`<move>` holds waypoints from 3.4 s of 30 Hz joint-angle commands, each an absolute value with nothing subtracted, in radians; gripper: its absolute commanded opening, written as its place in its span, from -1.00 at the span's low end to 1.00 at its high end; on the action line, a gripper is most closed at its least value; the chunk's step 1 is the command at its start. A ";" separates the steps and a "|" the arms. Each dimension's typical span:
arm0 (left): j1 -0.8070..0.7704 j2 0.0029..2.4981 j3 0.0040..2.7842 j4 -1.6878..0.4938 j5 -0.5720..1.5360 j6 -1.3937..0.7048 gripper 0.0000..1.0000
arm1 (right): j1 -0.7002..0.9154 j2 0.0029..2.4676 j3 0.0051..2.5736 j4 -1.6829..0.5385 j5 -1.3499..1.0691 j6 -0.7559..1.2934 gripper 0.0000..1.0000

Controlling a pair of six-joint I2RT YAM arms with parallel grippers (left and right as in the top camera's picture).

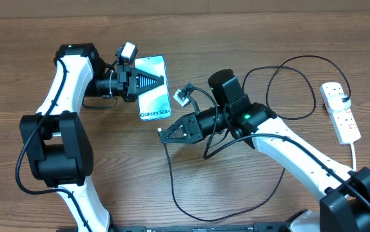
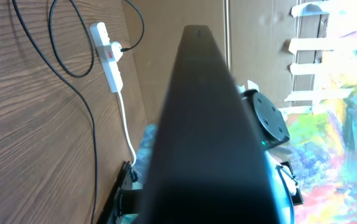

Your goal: Plug charger to phone and switch on socket

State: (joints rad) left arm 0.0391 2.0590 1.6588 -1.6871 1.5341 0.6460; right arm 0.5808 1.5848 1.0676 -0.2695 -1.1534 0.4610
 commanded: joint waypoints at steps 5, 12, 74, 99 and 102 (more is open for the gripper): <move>0.039 2.030 1.667 -1.691 1.581 0.631 -0.91 | 0.596 1.578 1.084 -0.224 -1.055 0.555 -0.92; 0.039 2.030 1.667 -1.691 1.580 0.625 -0.91 | 0.596 1.578 1.084 -0.164 -1.040 0.581 -0.92; 0.041 2.030 1.667 -1.691 1.572 0.620 -0.92 | 0.521 1.578 1.084 -0.136 -1.021 0.707 -0.93; 0.106 2.030 1.667 -1.466 1.497 0.455 -0.92 | 0.522 1.578 1.084 -0.525 -0.857 0.405 -0.93; 0.112 2.030 1.667 -1.453 1.453 0.432 -0.91 | 0.522 1.578 1.084 -0.682 -0.633 0.362 -0.93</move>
State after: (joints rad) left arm 0.1066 2.0590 1.6577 -1.4567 1.4769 0.4908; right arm 0.5251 1.5848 1.0729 -0.6044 -0.8642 0.4572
